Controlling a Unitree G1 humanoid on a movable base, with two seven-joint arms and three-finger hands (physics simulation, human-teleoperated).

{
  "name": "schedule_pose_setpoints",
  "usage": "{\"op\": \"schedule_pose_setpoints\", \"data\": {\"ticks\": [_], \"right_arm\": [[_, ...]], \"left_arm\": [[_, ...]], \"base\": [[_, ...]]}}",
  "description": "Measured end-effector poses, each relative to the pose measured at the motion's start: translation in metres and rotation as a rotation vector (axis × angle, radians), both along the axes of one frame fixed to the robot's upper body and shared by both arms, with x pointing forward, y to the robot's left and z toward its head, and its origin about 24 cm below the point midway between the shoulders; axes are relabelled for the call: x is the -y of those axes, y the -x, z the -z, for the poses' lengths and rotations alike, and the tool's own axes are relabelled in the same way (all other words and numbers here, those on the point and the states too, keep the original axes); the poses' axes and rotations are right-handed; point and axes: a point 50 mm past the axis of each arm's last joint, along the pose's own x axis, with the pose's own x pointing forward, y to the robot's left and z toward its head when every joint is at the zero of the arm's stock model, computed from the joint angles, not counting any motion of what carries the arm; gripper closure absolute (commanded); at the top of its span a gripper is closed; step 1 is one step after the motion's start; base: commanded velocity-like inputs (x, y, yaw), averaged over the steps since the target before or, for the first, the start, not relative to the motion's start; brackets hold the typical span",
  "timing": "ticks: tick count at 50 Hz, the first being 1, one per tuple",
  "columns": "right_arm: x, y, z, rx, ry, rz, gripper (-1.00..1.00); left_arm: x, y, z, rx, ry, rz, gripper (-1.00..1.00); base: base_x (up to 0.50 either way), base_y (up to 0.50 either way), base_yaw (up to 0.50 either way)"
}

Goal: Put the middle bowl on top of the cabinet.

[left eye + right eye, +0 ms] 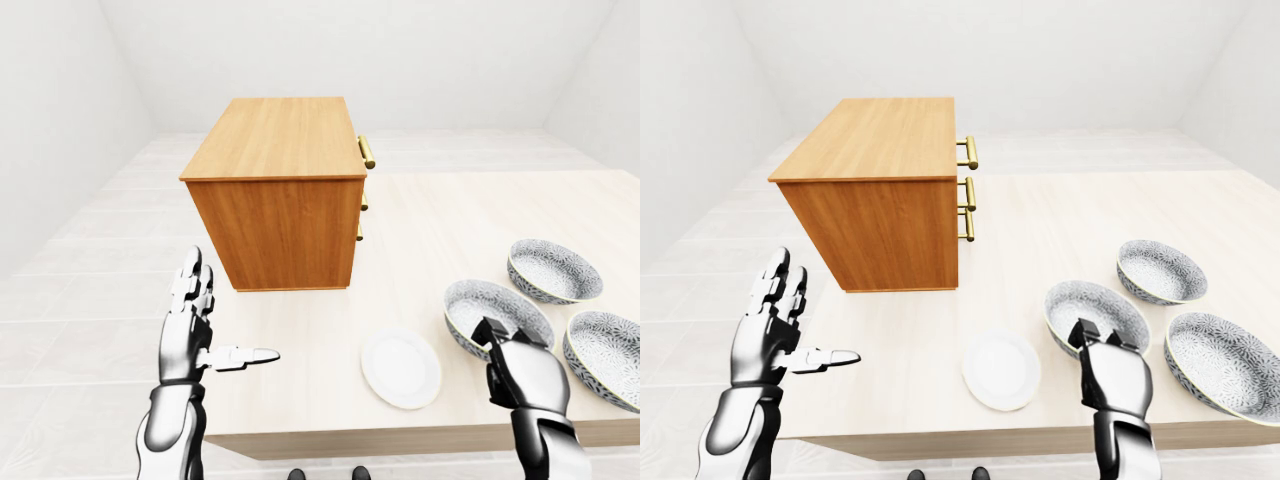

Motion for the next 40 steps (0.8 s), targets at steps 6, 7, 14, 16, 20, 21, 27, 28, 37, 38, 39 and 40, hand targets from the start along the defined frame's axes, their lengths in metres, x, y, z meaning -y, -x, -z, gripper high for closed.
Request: {"op": "schedule_pose_setpoints", "data": {"ticks": [6,7,14,16,20,21,27,28,37,38,39,40], "right_arm": [[0.0,-0.002,-0.009,0.021,-0.005,0.0,1.0],[0.0,-0.002,-0.01,0.024,-0.005,0.0,1.0],[-0.002,-0.006,-0.024,0.052,-0.015,-0.009,1.0],[-0.003,-0.007,-0.028,0.061,-0.017,-0.014,1.0],[-0.005,-0.011,-0.038,0.078,-0.022,-0.023,1.0],[-0.005,-0.012,-0.041,0.083,-0.022,-0.024,1.0],[-0.009,-0.017,-0.055,0.109,-0.018,-0.034,1.0],[-0.009,-0.017,-0.058,0.113,-0.019,-0.037,1.0],[-0.015,-0.027,-0.081,0.136,-0.02,-0.055,1.0],[-0.016,-0.028,-0.083,0.138,-0.021,-0.057,1.0],[-0.017,-0.029,-0.086,0.14,-0.022,-0.058,1.0],[-0.017,-0.03,-0.089,0.142,-0.021,-0.06,1.0]], "left_arm": [[0.0,0.0,0.001,-0.001,0.001,0.0,-1.0],[0.0,0.0,0.001,-0.001,0.001,0.001,-1.0],[-0.001,0.0,0.002,-0.003,0.001,0.001,-1.0],[-0.001,0.0,0.002,-0.004,0.001,0.001,-1.0],[-0.001,0.0,0.002,-0.004,0.001,0.001,-1.0],[-0.002,0.0,0.002,-0.004,0.002,0.0,-1.0],[-0.002,0.0,0.003,-0.006,0.0,0.001,-1.0],[-0.002,0.0,0.003,-0.006,0.0,0.001,-1.0],[-0.003,0.001,0.003,-0.006,0.0,0.0,-1.0],[-0.003,0.001,0.003,-0.006,0.0,0.0,-1.0],[-0.003,0.001,0.003,-0.006,0.0,0.0,-1.0],[-0.003,0.001,0.003,-0.006,0.0,0.0,-1.0]], "base": [[0.0,0.0,0.0],[0.0,0.0,0.0],[0.0,0.0,0.0],[0.0,0.0,0.0],[0.0,0.0,0.0],[0.0,0.0,0.0],[0.0,0.0,0.0],[0.0,0.0,0.0],[0.0,0.0,0.0],[0.0,0.0,0.0],[0.0,0.0,0.0],[0.0,0.0,0.0]]}}
